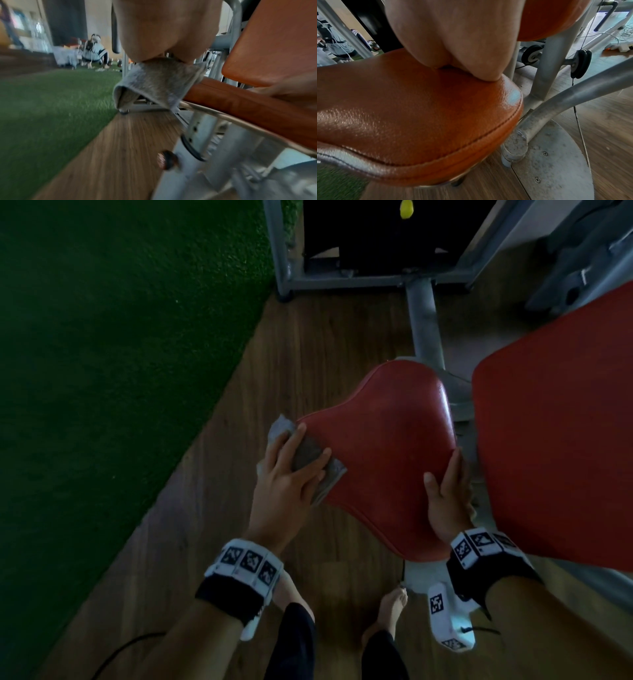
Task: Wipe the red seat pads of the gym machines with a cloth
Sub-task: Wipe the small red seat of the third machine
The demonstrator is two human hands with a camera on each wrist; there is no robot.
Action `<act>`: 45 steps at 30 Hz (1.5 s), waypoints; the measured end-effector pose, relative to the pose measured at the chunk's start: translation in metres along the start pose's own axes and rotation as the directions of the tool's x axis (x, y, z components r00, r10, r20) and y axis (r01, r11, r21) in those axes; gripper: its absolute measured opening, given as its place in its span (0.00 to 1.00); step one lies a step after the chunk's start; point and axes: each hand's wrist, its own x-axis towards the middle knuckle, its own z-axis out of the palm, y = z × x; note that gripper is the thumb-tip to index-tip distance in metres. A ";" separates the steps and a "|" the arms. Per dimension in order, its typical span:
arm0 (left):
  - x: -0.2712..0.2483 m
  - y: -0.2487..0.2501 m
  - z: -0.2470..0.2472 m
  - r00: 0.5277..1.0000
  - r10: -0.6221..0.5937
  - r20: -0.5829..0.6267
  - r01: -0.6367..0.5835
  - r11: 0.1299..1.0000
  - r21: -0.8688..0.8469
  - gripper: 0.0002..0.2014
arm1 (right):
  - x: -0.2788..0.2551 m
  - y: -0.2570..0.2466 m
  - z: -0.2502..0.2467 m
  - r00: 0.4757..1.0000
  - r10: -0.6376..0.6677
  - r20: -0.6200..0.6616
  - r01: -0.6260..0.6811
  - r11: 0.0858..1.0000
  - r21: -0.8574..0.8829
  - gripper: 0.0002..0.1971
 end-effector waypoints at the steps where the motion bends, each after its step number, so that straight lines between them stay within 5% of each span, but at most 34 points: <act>1: 0.008 -0.005 -0.002 0.999 0.035 0.017 -0.035 0.999 0.001 0.18 | 0.000 0.000 0.000 1.000 -0.002 0.002 0.002 1.000 0.000 0.35; 4: 0.021 -0.015 -0.007 0.993 0.102 0.058 -0.103 0.994 0.024 0.18 | 0.001 0.001 0.000 1.000 -0.006 0.004 0.006 1.000 0.022 0.35; 12: -0.024 -0.009 -0.004 0.994 0.048 0.100 -0.047 0.999 -0.008 0.22 | -0.002 0.000 -0.001 1.000 0.012 0.025 -0.013 1.000 0.024 0.35; 20: -0.038 0.000 0.005 0.909 0.236 0.343 -0.340 0.896 0.284 0.26 | -0.001 0.001 0.000 1.000 0.009 0.029 -0.010 0.998 0.055 0.35; 30: 0.009 -0.002 -0.008 0.983 0.020 0.185 -0.071 0.961 0.269 0.24 | -0.002 0.000 -0.001 1.000 0.016 0.026 -0.017 0.999 0.047 0.35; 35: -0.042 0.004 0.005 0.935 0.160 0.318 -0.259 0.919 0.298 0.27 | -0.002 -0.001 -0.001 0.999 0.017 0.036 -0.019 0.998 0.062 0.35; 45: 0.002 0.020 0.005 0.951 0.090 0.297 -0.193 0.921 0.338 0.26 | -0.002 -0.002 0.000 0.999 0.018 0.029 -0.019 0.998 0.055 0.35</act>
